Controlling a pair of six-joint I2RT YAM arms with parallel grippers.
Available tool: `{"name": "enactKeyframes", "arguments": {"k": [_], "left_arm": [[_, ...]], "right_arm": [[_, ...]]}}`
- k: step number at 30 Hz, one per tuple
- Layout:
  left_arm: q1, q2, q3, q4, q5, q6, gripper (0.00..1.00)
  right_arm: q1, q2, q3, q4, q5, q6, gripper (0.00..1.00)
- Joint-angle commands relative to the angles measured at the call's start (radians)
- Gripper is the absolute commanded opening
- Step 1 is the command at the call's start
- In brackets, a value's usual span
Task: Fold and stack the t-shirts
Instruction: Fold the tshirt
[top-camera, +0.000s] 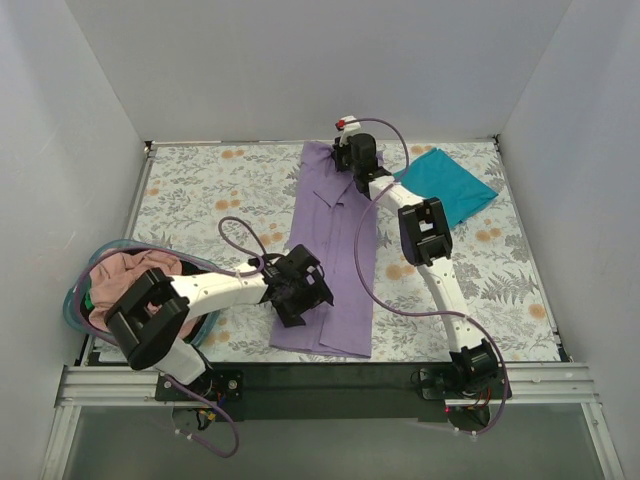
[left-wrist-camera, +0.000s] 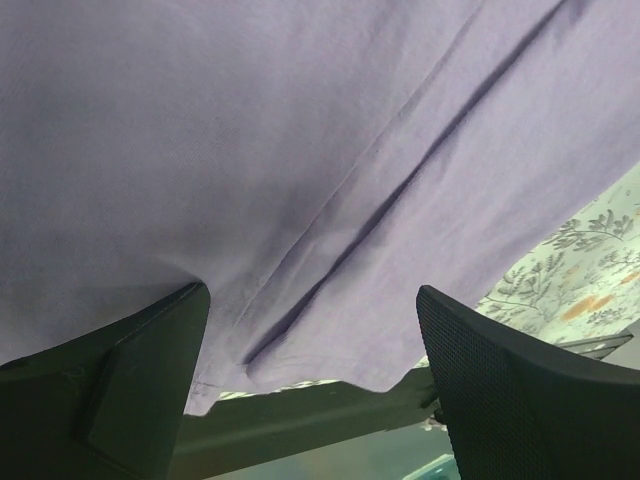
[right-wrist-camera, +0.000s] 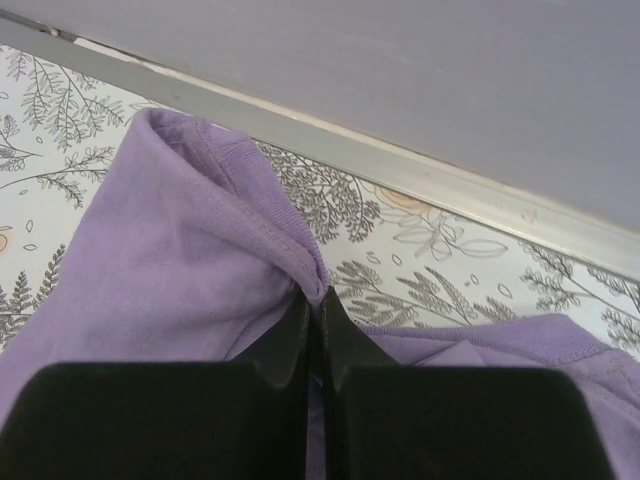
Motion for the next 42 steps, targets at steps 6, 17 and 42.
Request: {"name": "enactKeyframes", "arguments": {"k": [6, 17, 42], "left_arm": [[-0.014, 0.145, 0.147, -0.001, -0.036, 0.013, 0.85], [-0.023, -0.005, 0.302, -0.182, -0.214, 0.069, 0.85], [0.480, -0.179, 0.141, -0.458, -0.627, 0.050, 0.98]], "right_arm": [[0.003, -0.035, 0.019, 0.233, -0.020, -0.146, 0.34], [0.010, -0.548, -0.307, -0.049, -0.082, -0.059, 0.98], [0.146, -1.687, -1.723, -0.215, -0.053, 0.355, 0.98]]}}
